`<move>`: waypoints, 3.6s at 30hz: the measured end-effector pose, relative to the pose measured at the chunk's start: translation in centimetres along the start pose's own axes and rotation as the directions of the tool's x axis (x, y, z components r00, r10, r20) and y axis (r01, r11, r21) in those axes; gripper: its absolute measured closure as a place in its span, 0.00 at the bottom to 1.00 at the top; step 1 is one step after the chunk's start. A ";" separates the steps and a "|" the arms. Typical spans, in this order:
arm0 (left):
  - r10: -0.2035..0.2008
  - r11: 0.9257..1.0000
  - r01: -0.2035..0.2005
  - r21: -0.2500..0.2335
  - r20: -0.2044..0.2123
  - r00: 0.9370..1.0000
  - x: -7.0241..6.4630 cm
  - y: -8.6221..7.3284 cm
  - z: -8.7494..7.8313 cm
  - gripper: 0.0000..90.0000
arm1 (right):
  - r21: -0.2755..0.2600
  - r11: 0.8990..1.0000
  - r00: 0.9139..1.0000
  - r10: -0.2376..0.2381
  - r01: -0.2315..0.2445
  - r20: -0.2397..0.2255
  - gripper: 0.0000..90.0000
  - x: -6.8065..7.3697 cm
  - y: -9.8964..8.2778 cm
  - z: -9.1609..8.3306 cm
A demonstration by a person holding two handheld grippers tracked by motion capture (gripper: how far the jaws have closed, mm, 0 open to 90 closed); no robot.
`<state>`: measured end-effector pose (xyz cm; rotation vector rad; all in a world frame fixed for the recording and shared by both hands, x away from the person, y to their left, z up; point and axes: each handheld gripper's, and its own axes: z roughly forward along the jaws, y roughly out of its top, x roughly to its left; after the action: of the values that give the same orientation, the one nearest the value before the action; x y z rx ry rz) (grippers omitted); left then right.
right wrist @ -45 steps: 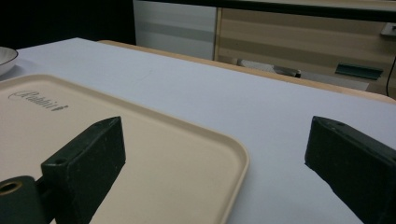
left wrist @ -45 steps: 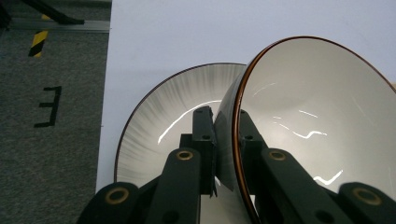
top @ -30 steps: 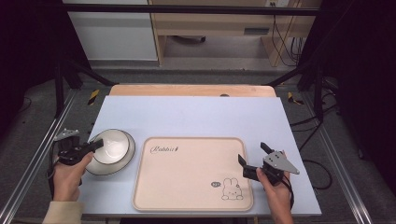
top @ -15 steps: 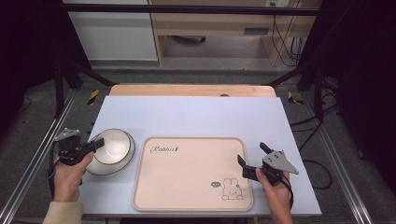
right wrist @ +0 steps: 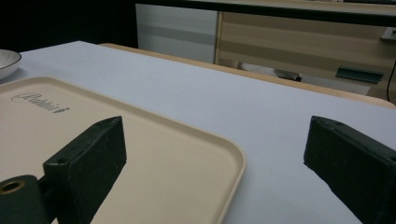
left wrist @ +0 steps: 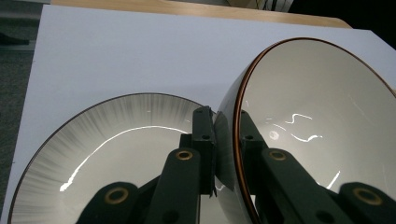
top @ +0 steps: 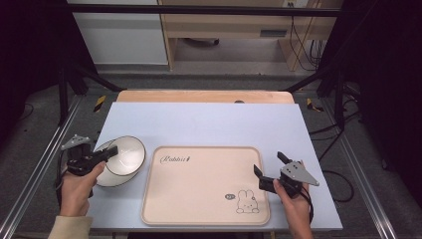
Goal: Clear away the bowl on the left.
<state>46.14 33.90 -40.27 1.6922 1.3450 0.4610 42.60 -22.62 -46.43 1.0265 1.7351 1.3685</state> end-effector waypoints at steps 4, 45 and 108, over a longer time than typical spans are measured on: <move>0.008 1.000 -0.008 0.002 0.005 1.000 -0.2 0.0 0.2 0.91 | 0.000 1.000 1.000 -0.001 0.001 -0.001 0.07 0.0 0.0 0.0; 0.024 0.999 -0.033 0.037 0.215 0.976 -5.8 -0.3 2.5 0.91 | -0.005 1.000 1.000 -0.003 0.003 0.006 0.06 -0.2 0.0 -0.1; 0.140 0.968 -0.201 0.148 0.347 0.927 -14.4 -2.9 8.5 0.91 | 0.002 1.000 1.000 -0.007 0.007 0.007 0.06 -0.2 0.0 -0.1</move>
<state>45.91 17.32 -43.71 1.9469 1.0189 0.1380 42.63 -22.84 -46.45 1.0241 1.7341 1.3577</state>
